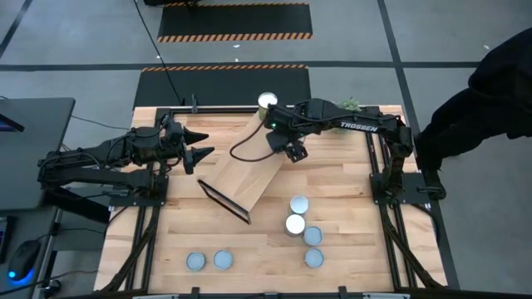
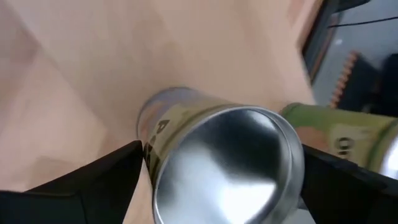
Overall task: Pick and place cans onto a shelf
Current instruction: Put the canned peaches on the shelf
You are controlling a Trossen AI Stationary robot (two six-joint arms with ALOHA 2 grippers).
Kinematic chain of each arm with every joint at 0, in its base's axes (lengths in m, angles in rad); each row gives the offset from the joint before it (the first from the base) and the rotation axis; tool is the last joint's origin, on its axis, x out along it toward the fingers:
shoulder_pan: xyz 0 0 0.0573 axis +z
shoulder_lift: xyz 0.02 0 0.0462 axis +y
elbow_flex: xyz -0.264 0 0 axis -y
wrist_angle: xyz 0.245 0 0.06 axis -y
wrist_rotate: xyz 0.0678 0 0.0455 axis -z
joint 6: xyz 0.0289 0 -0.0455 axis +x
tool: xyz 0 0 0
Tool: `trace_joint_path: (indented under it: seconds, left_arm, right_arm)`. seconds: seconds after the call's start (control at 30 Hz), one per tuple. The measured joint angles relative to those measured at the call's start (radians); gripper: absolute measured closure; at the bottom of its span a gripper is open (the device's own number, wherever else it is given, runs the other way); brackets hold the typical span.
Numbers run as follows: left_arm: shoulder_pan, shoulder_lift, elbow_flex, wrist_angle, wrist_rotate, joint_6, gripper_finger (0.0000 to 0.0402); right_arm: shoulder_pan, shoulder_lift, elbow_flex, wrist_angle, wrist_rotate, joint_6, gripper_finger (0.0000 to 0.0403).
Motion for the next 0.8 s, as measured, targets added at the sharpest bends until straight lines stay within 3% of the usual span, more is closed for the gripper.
trace_joint_path:
  seconds: [0.37, 0.8]
  left_arm:
    - [0.000, 0.000, 0.000, 0.000, 0.032, -0.006, 0.0102]
    - [0.000, 0.000, 0.000, 0.000, 0.032, -0.006, 0.0102]
  right_arm:
    - [-0.001, 0.000, 0.000, 0.089, 0.095, -0.070, 0.0004]
    - [-0.005, -0.004, 0.000, 0.144, 0.126, -0.077, 0.0005]
